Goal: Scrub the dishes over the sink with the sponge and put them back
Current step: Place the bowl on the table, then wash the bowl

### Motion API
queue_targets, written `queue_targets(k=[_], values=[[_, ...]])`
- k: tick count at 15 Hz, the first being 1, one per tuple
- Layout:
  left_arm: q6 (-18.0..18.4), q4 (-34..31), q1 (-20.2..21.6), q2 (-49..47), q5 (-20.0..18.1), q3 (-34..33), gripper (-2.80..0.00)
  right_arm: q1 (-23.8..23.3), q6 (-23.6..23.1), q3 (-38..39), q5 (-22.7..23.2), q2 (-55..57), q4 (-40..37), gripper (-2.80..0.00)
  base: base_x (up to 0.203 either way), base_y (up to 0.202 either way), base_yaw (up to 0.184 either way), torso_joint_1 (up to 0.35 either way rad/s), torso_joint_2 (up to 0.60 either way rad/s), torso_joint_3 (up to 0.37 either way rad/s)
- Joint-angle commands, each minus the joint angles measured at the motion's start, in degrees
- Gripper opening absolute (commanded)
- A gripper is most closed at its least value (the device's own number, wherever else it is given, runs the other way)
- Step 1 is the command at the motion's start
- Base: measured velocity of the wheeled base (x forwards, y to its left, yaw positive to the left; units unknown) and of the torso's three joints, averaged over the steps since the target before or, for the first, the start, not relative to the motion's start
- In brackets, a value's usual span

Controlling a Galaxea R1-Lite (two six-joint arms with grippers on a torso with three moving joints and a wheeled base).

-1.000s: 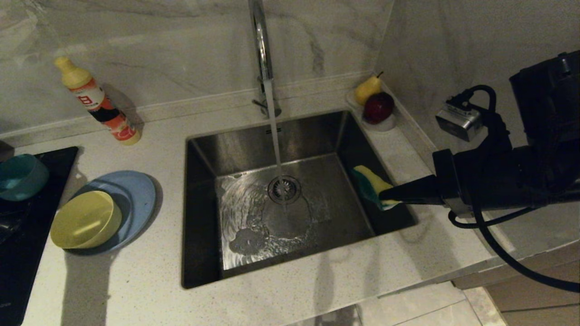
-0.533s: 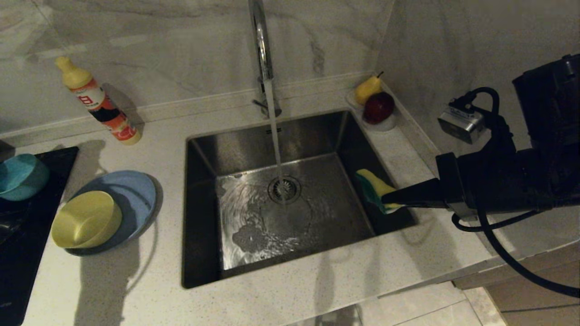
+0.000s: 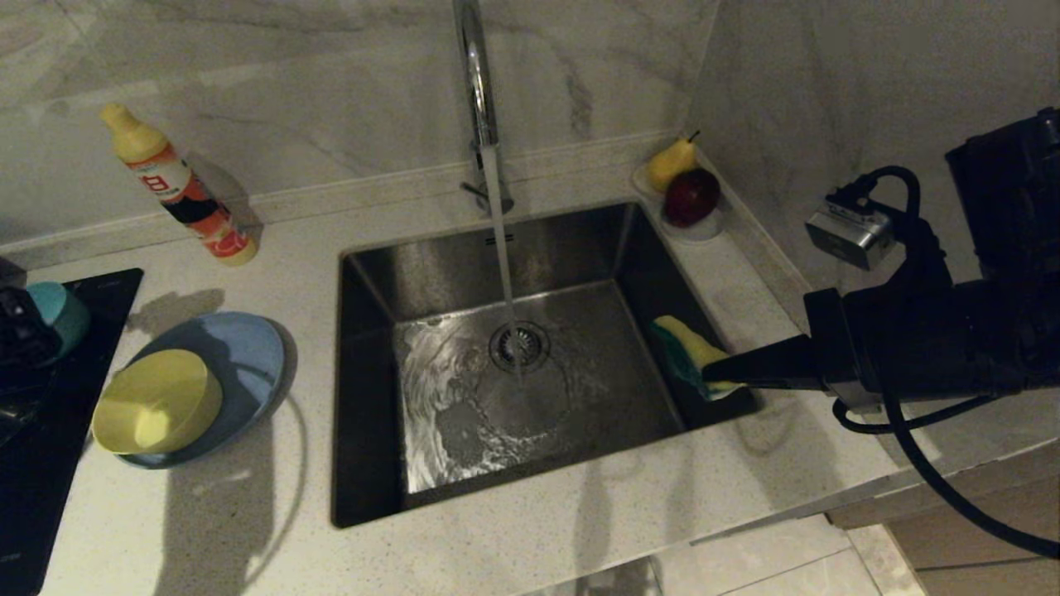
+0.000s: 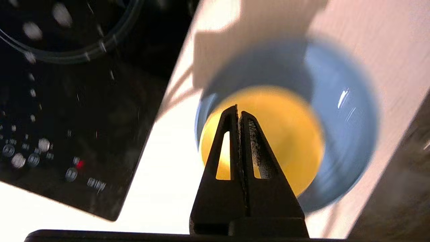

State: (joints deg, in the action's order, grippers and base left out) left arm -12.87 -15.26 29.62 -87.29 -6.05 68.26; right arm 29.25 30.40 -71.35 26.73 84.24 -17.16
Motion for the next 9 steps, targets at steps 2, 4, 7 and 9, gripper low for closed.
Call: queue_targets(k=[2,4,7,9], values=[[0.9,-0.1,-0.5,-2.5,0.1,-2.0,-2.80,0.0,0.3,0.1,0.2,-1.1,-0.2,-2.80,0.000,0.000,0.000,0.000,0.00,0.000],[1.7,-0.4,-0.4,-3.6,0.1,-2.1,0.00,0.0,0.4,0.3,0.2,-2.0,-0.4,-2.80,0.000,0.000,0.000,0.000,0.00,0.000],[2.3,-0.1,-0.5,-4.6,-0.2,-3.6,0.00,-0.1,0.3,1.7,0.2,-2.8,-0.4,-2.80,0.000,0.000,0.000,0.000,0.00,0.000],[2.5,-0.2,-1.2,-5.8,-0.2,-4.4,0.00,-0.1,0.3,2.8,0.2,-3.2,0.0,-2.80,0.000,0.000,0.000,0.000,0.00,0.000]])
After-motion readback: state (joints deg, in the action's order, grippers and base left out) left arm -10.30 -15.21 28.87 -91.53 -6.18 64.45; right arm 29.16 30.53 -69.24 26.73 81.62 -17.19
